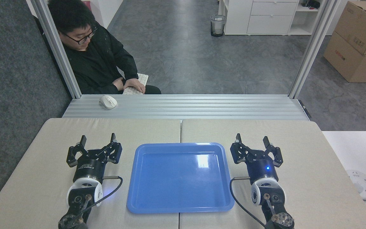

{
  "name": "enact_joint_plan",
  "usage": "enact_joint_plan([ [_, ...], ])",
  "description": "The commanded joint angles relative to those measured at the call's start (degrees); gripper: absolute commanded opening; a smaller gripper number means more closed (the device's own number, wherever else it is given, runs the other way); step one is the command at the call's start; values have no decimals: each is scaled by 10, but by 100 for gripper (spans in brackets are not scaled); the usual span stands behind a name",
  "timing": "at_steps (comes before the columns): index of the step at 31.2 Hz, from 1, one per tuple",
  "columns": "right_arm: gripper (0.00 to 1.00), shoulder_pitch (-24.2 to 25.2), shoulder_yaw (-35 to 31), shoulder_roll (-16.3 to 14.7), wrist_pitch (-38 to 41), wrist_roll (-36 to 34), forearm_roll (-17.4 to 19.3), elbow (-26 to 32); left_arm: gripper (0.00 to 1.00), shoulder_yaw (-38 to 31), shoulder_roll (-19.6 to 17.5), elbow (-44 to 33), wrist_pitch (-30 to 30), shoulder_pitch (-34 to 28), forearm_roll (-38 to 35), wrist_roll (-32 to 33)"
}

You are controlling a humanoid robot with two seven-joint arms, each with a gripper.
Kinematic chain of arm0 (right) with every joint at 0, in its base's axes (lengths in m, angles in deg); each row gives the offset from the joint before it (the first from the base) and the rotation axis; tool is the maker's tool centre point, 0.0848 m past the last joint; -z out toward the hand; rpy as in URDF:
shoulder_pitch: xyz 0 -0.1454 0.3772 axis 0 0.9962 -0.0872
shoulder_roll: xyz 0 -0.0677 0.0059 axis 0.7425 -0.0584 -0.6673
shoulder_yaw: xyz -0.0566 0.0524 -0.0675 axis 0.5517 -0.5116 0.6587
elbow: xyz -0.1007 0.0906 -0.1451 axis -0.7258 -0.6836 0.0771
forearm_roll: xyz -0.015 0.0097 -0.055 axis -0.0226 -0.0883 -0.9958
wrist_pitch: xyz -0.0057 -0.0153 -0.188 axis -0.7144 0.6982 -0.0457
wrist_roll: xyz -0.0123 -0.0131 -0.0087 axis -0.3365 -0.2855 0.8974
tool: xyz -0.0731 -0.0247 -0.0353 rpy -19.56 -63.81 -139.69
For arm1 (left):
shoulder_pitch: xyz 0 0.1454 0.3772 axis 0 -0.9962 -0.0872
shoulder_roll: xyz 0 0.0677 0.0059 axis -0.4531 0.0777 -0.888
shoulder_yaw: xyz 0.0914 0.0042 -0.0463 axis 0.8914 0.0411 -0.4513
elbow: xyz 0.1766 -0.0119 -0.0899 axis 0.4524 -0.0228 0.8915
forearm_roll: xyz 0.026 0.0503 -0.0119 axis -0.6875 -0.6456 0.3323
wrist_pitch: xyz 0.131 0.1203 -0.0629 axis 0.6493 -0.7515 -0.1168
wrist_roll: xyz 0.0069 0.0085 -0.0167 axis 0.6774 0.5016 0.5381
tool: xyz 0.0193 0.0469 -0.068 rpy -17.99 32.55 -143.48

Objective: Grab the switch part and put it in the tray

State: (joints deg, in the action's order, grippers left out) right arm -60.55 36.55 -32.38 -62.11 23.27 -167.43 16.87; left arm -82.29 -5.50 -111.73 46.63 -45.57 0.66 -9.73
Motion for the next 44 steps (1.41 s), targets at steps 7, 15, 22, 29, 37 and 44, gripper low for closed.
enact_joint_plan([
  [7, 100, 0, 1, -2, 0, 0, 0, 0, 100, -6, -18, 10, 1, -8, 5, 0],
  [15, 100, 0, 1, -3, 0, -1, 1, 0, 100, -41, -38, 44, -2, -58, 1, -51],
  [22, 100, 0, 1, -3, 0, -2, 0, 0, 100, -52, -45, 15, -12, -99, 2, -56],
  [29, 100, 0, 1, -2, 0, -2, 0, 0, 100, -52, -45, 14, -30, -112, 0, -57],
  [37, 100, 0, 1, -2, 0, -5, 0, 0, 100, -61, -46, 50, -29, -115, -2, -68],
  [44, 100, 0, 1, -2, 0, -5, 0, 0, 100, -63, -46, 51, -30, -126, -4, -72],
])
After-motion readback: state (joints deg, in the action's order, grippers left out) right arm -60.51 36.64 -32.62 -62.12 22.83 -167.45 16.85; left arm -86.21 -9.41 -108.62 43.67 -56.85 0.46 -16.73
